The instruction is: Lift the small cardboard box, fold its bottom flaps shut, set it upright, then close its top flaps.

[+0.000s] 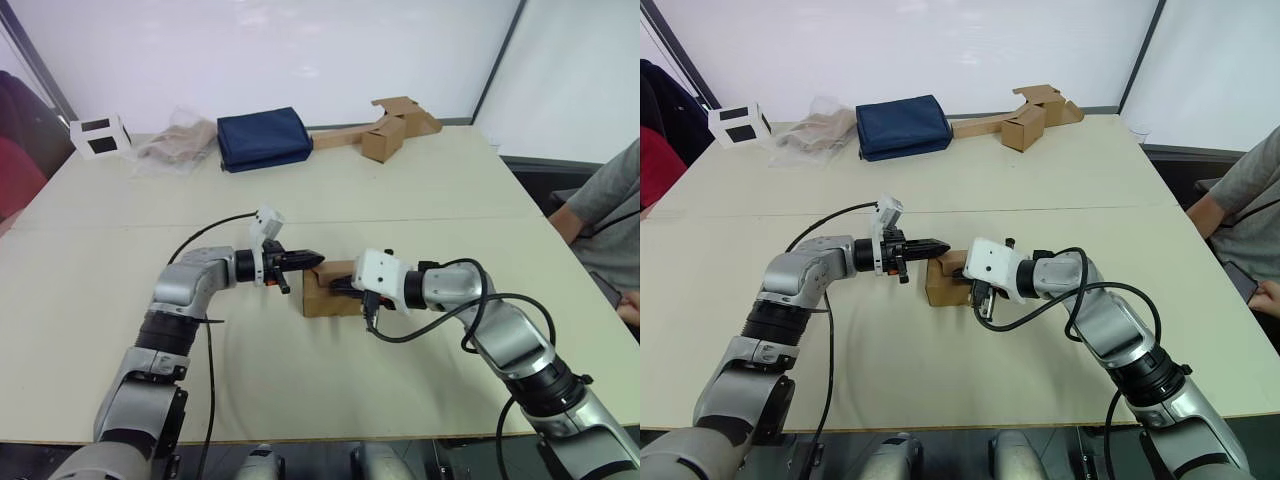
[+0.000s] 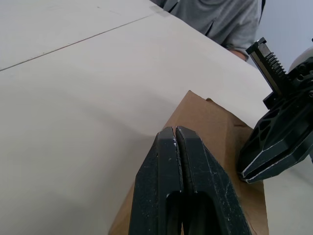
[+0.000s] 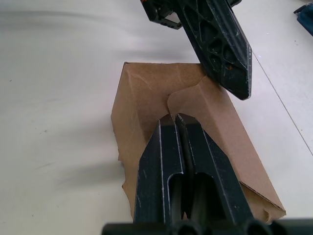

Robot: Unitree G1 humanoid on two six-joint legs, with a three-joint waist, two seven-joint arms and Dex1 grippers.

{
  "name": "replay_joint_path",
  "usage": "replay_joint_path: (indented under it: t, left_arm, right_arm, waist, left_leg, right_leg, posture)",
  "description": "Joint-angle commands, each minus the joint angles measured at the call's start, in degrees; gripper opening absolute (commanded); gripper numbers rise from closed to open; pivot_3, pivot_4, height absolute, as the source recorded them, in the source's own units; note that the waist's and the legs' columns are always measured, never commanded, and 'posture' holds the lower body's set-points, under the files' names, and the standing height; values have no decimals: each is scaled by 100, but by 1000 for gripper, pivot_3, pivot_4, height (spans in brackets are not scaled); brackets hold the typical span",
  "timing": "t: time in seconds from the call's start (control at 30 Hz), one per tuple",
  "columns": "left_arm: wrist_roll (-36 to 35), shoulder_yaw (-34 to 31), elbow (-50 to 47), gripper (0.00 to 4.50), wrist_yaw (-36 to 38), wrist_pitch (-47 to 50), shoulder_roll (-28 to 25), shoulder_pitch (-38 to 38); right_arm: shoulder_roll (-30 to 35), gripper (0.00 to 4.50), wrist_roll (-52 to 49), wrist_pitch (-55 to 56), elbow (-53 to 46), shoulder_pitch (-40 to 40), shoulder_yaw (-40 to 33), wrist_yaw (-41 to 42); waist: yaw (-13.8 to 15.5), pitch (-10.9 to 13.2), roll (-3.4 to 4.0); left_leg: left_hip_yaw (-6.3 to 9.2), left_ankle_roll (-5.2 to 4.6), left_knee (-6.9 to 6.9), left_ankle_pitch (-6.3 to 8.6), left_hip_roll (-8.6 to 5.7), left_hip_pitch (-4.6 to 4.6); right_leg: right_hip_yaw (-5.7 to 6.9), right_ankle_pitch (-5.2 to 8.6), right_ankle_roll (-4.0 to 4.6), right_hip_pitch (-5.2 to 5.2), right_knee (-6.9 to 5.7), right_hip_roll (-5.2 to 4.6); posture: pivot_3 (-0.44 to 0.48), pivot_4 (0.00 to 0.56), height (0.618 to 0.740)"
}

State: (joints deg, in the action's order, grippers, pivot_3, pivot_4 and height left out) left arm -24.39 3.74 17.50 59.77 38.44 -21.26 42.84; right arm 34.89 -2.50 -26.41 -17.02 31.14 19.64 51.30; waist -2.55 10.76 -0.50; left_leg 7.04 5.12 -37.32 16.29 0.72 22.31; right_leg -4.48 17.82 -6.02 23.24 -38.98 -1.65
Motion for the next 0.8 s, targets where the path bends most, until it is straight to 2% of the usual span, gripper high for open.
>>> replay_joint_path:
  t: [0.03,0.3,0.47,0.67,0.8]
  left_arm:
    - [-113,-61,-203,28,19,35,7,69]
    - [-120,-48,-247,28,29,117,12,57]
    - [-6,107,-335,28,94,54,-38,-9]
    - [284,462,-442,28,161,-219,-132,-155]
    - [443,610,-452,28,170,-398,-177,-194]
  right_arm:
    - [49,0,250,232,96,10,103,-29]
    - [20,0,716,608,491,77,244,-129]
    - [-76,0,661,606,493,56,181,-114]
    - [-119,0,409,375,260,0,25,-22]
    - [-224,0,-445,-305,-229,-81,-523,164]
  waist:
    - [-1,0,0]
    - [0,0,0]
    - [0,0,0]
    - [2,0,0]
    - [1,0,0]
  left_leg:
    - [0,0,0,0,0,0]
    - [0,0,-1,0,0,0]
    - [0,0,-1,0,0,0]
    - [0,1,-1,-1,0,-1]
    - [0,1,0,-1,0,-1]
  right_leg:
    - [0,0,0,0,0,0]
    - [0,0,0,-1,0,0]
    - [0,0,0,-1,0,-1]
    - [0,0,0,-1,0,0]
    - [0,0,0,-1,0,-1]
  posture:
    - [0,150,740]
    - [0,150,740]
    - [0,150,740]
    - [0,150,740]
    - [0,150,740]
